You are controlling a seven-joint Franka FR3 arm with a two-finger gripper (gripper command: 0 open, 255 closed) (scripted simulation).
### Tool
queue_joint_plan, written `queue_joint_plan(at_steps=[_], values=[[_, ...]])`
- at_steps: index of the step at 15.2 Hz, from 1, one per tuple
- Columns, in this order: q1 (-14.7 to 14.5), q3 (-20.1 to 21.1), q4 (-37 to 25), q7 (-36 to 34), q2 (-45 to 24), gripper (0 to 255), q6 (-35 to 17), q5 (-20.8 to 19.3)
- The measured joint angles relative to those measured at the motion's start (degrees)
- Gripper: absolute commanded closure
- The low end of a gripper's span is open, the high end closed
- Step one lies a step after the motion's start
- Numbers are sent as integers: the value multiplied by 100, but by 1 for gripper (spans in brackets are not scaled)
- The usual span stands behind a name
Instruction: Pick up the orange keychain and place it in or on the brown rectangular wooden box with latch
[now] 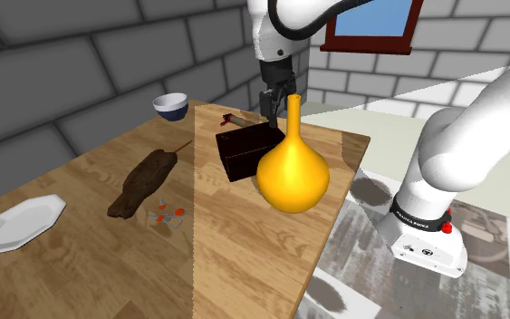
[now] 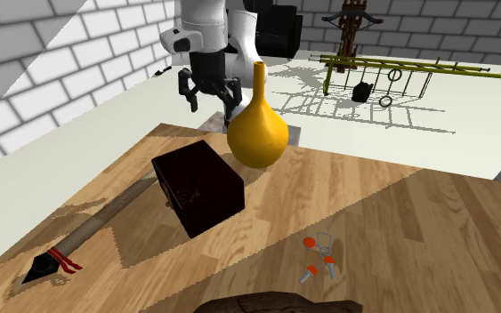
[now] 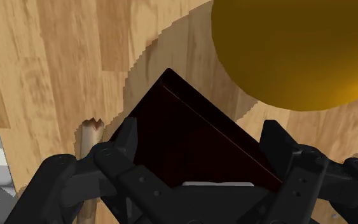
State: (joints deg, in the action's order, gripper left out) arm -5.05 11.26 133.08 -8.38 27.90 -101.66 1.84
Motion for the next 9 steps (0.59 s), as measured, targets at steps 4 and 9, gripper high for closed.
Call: queue_joint_plan(at_steps=[4, 9], values=[[-107, 269, -373, -155, -740, 0, -363, 3], [-266, 634, -981, -442, -1689, 0, -691, -95]])
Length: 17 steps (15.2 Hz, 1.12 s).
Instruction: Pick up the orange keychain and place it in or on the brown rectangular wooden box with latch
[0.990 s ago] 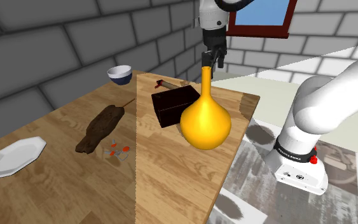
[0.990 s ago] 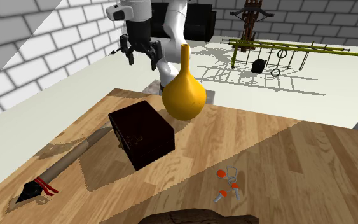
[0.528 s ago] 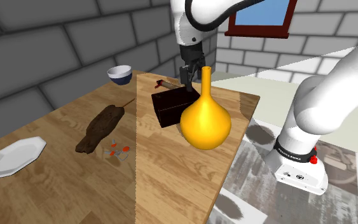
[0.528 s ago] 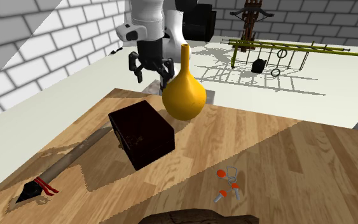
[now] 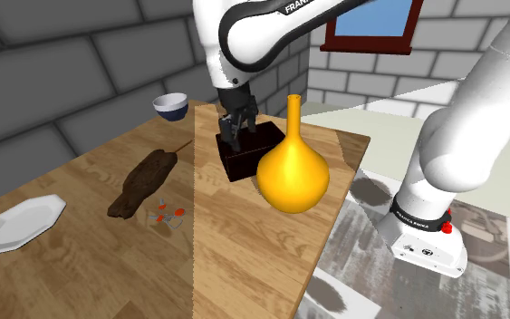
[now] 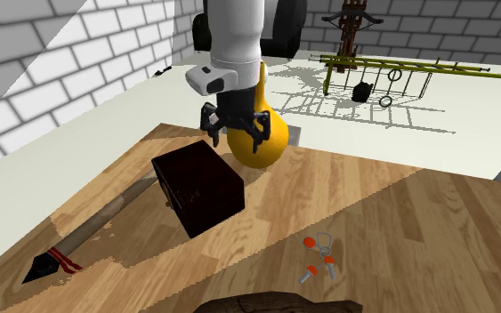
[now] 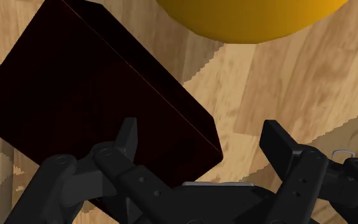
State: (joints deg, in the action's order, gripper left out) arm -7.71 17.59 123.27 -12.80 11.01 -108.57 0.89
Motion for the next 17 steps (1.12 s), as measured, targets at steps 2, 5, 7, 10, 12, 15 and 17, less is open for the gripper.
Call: queue_joint_plan(at_steps=[2, 5, 7, 10, 12, 15, 17], values=[[-58, 120, -272, -109, -411, 0, -121, -95], [-164, 272, -716, -253, -957, 0, -192, -247], [-265, 376, -1116, -397, -1436, 0, -239, -411], [-450, 490, -1645, -584, -2053, 0, -273, -636], [-597, 539, -2065, -697, -2505, 0, -262, -810], [-821, 584, -2640, -797, -3073, 0, -208, -1026], [-1030, 600, -3174, -882, -3531, 0, -90, -1189]])
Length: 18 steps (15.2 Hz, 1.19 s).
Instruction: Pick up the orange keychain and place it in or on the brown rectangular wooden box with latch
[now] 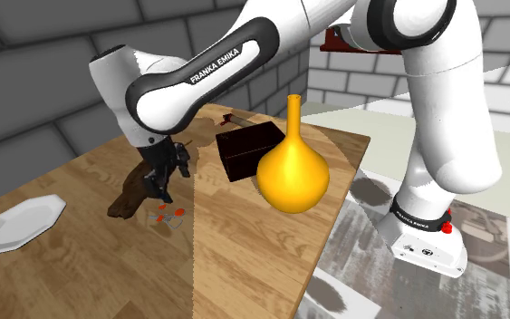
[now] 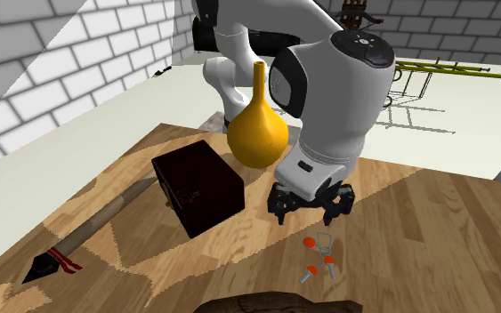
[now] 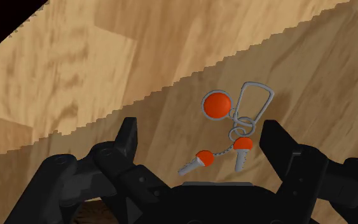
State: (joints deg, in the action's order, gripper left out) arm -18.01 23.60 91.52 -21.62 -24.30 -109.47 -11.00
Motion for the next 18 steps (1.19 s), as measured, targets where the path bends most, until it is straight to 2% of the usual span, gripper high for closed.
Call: queue_joint_plan(at_steps=[5, 7, 14, 18], values=[[-554, -27, -1484, -62, -1152, 0, 385, -345], [-607, -40, -1581, -61, -1290, 0, 350, -386], [-604, -79, -1332, -105, -1441, 0, -36, -453], [-604, -79, -1304, -112, -1441, 0, -65, -456]])
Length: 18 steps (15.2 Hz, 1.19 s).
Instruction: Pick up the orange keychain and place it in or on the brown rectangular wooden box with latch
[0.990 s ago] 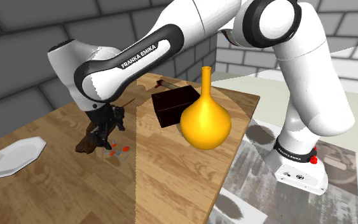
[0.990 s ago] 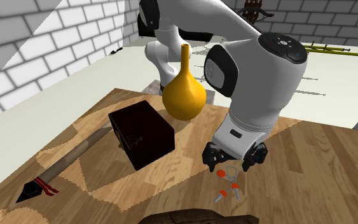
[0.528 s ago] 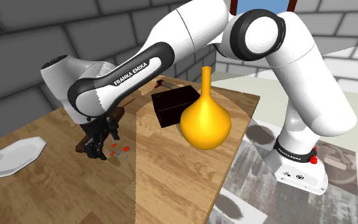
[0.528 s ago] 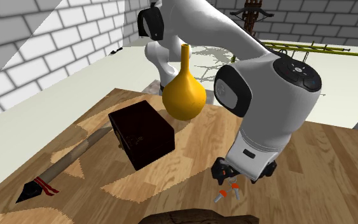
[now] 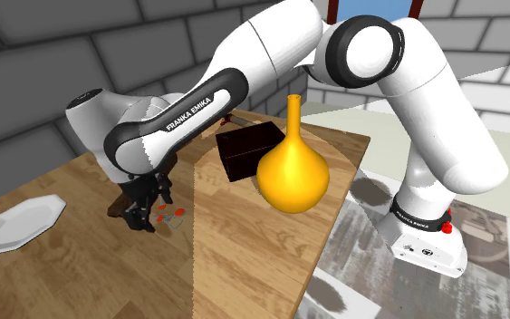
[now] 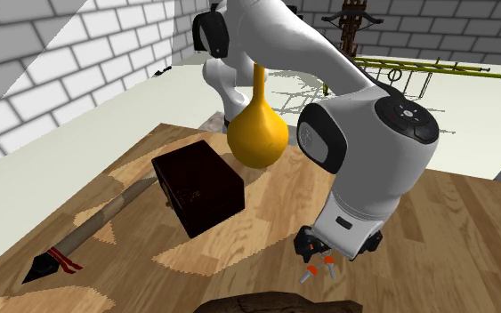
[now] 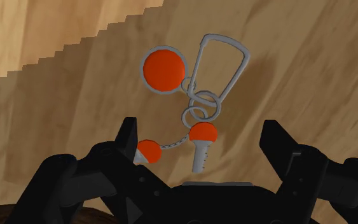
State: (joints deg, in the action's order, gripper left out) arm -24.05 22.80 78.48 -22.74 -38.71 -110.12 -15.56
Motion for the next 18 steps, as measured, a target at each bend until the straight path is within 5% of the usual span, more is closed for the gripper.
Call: queue_joint_plan(at_steps=[1, 2, 18], values=[[0, 0, 0, 0, 0, 0, -1, 0], [0, 0, 0, 0, 0, 255, -1, 0], [-9, 35, -213, 36, 115, 255, 316, 52]])
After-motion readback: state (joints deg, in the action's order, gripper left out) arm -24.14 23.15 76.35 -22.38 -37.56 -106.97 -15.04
